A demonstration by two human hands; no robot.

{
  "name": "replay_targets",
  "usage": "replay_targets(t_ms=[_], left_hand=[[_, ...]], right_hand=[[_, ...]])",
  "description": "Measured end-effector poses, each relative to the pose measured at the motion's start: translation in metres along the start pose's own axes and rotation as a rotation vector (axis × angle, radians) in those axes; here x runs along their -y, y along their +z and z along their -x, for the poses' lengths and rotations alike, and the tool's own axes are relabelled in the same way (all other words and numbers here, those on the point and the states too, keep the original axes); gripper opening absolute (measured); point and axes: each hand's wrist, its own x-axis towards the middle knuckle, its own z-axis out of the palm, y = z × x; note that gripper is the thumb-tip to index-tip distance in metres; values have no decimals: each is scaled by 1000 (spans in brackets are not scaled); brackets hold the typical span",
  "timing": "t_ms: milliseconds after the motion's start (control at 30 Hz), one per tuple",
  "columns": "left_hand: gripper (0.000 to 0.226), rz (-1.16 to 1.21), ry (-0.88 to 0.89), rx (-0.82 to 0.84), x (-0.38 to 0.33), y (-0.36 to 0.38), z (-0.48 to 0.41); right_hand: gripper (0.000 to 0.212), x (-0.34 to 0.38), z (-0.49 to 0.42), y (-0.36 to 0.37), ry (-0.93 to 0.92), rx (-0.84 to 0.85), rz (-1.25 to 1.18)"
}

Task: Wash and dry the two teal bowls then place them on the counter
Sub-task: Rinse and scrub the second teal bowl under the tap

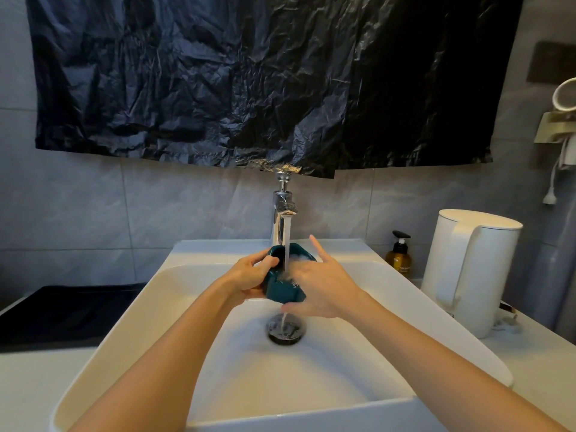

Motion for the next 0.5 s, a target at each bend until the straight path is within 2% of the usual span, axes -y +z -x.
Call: replay_targets(t_ms=[133,233,333,400,500], left_hand=[[35,9,53,-62,-2,2,2],[38,14,94,-109,-2,0,0],[39,-3,124,-125,-4,-1,1],[42,-26,139,-121,-4,-2,1],[44,-16,135,-144,-4,-1,1]], right_hand=[[42,11,1,-2,46,34,29],[26,21,2,-7,181,9,-271],[27,28,2,-3,221,-20,-593],[22,20,5,0,129,-43,-452],[25,5,6,1,47,-31,5]])
